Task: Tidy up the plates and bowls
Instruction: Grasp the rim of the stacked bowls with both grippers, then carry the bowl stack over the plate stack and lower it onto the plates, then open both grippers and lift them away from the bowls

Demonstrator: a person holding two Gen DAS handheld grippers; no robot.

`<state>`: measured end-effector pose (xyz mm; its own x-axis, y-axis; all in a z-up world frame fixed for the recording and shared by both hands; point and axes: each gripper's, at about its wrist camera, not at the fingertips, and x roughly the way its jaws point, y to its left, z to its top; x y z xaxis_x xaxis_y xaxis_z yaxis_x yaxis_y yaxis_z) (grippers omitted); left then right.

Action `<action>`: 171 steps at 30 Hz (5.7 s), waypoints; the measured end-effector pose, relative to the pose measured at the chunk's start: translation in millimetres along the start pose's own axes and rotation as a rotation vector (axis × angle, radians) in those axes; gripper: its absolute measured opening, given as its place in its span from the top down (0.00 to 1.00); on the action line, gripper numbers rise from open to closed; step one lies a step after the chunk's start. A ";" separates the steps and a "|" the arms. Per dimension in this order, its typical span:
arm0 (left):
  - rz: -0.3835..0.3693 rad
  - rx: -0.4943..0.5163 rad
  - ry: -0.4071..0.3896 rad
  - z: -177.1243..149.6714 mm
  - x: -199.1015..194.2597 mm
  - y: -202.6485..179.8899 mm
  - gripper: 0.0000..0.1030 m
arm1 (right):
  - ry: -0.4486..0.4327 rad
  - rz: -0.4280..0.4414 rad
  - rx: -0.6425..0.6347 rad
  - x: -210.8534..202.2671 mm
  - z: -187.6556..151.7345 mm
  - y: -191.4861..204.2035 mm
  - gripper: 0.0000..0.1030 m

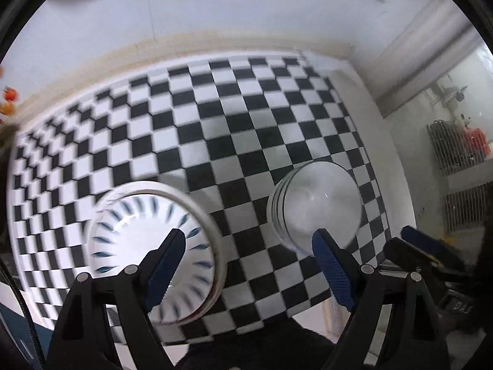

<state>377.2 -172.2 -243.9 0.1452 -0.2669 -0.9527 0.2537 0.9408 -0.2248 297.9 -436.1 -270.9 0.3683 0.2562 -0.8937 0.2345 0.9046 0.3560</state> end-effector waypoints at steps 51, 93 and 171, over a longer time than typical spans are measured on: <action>-0.194 -0.053 0.257 31.8 112.0 -8.1 0.50 | 0.295 0.367 0.300 176.5 14.6 -40.8 0.47; -0.138 -0.491 0.164 -35.6 40.0 200.2 0.51 | 0.587 0.364 -0.139 253.4 8.4 238.0 0.48; 0.252 -0.118 -0.513 -186.5 -227.4 89.8 0.16 | -0.312 -0.037 -0.374 -111.1 -127.6 274.9 0.11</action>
<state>188.5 12.0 -85.5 0.6390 -0.0715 -0.7658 0.0472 0.9974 -0.0537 206.6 -172.5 -108.6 0.6312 0.1589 -0.7592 -0.0661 0.9862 0.1515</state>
